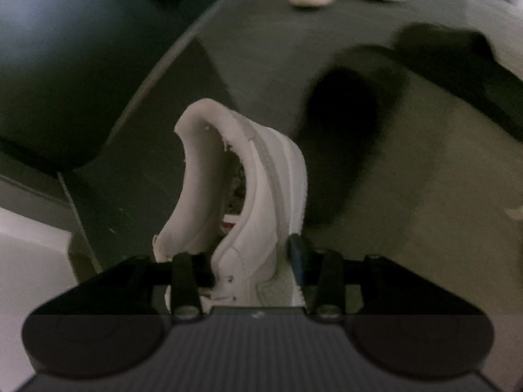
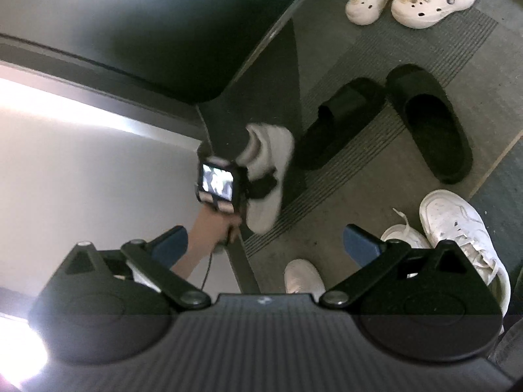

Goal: Organize scattered shoes
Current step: 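Carry the red-tagged sneaker with the left gripper, set down, open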

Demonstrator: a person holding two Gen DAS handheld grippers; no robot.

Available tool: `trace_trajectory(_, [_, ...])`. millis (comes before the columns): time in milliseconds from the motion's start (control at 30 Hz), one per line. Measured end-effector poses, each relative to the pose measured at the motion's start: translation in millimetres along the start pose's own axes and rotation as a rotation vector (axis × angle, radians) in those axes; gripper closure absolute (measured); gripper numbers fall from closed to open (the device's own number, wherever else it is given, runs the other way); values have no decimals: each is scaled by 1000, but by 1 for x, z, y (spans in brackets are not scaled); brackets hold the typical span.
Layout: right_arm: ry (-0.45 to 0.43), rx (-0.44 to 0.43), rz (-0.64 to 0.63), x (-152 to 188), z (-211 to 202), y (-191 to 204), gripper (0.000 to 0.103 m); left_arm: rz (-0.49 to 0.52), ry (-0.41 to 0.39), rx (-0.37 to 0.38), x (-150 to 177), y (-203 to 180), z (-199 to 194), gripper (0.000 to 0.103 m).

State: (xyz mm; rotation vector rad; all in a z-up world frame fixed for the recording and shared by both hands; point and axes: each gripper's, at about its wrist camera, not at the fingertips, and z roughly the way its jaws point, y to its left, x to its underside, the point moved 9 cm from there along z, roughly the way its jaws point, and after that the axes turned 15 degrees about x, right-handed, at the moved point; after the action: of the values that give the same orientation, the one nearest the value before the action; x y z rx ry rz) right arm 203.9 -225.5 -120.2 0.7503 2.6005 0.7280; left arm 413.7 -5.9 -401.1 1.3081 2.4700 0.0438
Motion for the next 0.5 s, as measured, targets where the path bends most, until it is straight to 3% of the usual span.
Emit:
trace_trajectory(167, [-21, -7, -48, 9, -5, 11, 0, 116, 27, 102, 26, -73, -3, 59])
trace_trajectory(300, [-12, 1, -72, 13, 1, 17, 0, 330, 68, 102, 27, -120, 12, 58])
trace_trajectory(400, [-4, 4, -93, 15, 5, 22, 0, 321, 91, 115, 24, -132, 25, 52])
trace_trajectory(500, [-10, 24, -124, 17, 8, 24, 0, 384, 86, 73, 27, -145, 30, 43])
